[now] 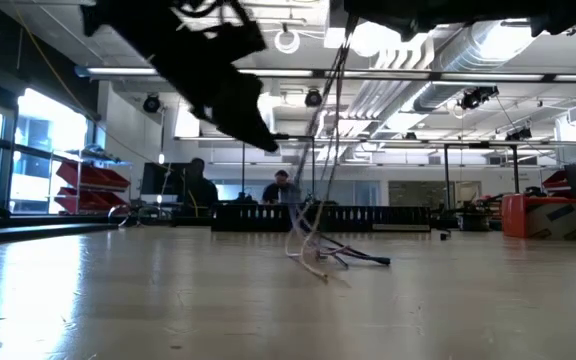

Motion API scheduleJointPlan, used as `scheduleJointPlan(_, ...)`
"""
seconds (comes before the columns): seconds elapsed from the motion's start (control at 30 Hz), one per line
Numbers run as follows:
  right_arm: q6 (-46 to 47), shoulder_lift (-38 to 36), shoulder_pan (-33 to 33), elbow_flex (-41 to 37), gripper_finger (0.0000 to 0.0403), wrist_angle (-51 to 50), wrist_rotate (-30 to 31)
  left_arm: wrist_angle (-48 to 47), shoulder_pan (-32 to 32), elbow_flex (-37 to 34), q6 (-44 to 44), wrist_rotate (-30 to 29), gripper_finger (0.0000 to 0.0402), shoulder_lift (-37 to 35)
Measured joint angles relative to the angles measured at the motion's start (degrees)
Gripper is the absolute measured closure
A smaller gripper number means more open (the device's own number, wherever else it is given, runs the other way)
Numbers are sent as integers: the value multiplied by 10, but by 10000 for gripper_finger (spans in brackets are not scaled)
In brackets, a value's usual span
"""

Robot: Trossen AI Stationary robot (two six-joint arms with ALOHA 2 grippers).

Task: Ziptie cables
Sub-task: Wrap the cable wires with a black zip tie

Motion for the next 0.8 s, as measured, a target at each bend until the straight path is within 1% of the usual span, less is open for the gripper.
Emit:
scheduleJointPlan(0.07, -2, 0, 0, 0, 403, 0, 0, 116, -4, -61, -6, 20, 144, -37)
scheduleJointPlan(0.1, -5, 0, 0, 0, 403, 1, 0, 184, -7, -92, -6, 40, 143, -53)
scheduleJointPlan(0.2, -6, 0, 0, 0, 403, 3, 0, 378, -10, -171, -5, 97, 139, -73)
scheduleJointPlan(0.27, -6, 0, 0, 0, 403, 6, -1, 490, -8, -197, 8, 114, 138, -69)
scheduleJointPlan(0.33, -6, 0, 0, 0, 403, 9, -4, 562, -8, -201, 39, 112, 137, -51)
scheduleJointPlan(0.43, -6, 0, 0, 0, 403, 28, -4, 622, -4, -176, 117, 110, 137, -7)
scheduleJointPlan(0.57, -2, 0, 0, 0, 403, 43, -5, 670, 8, -105, 198, 114, 137, 61)
scheduleJointPlan(0.73, 9, 0, 0, 0, 403, 42, -5, 676, 22, 1, 247, 112, 137, 136)
scheduleJointPlan(0.8, 15, 0, 0, 0, 403, 42, -10, 664, 28, 36, 258, 111, 137, 164)
